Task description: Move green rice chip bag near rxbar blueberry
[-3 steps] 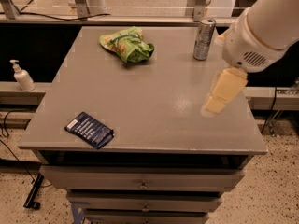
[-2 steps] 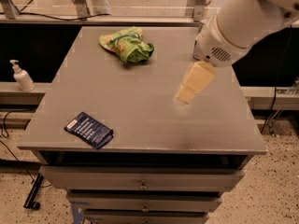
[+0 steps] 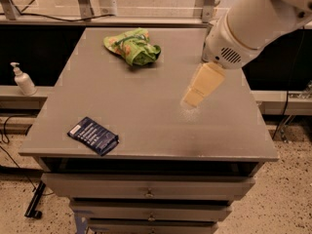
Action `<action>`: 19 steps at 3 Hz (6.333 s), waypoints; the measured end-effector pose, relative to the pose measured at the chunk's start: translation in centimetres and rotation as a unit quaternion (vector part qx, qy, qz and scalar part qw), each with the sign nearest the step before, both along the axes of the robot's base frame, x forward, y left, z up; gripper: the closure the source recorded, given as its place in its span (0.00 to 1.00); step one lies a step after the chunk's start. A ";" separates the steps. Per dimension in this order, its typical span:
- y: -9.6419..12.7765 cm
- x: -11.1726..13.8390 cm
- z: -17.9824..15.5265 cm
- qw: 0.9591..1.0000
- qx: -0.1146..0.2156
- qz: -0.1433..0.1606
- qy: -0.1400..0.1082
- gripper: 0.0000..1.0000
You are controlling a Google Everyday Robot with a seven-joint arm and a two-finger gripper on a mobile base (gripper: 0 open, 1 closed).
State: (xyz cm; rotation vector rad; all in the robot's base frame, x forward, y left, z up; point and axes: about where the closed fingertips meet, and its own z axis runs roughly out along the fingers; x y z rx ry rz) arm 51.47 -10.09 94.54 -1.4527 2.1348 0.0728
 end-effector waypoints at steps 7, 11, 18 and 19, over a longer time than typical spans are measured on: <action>15.5 22.5 -8.5 0.973 0.218 -0.053 -0.059 0.42; 12.9 14.4 -3.9 0.978 0.168 0.059 -0.109 1.00; 14.9 -2.5 -6.2 0.934 0.167 0.310 -0.057 0.36; 14.2 -1.8 -5.8 0.937 0.157 0.305 -0.059 0.12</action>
Offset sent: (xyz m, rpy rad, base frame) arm 0.1524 0.1130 -0.0035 0.3566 -0.2323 0.0122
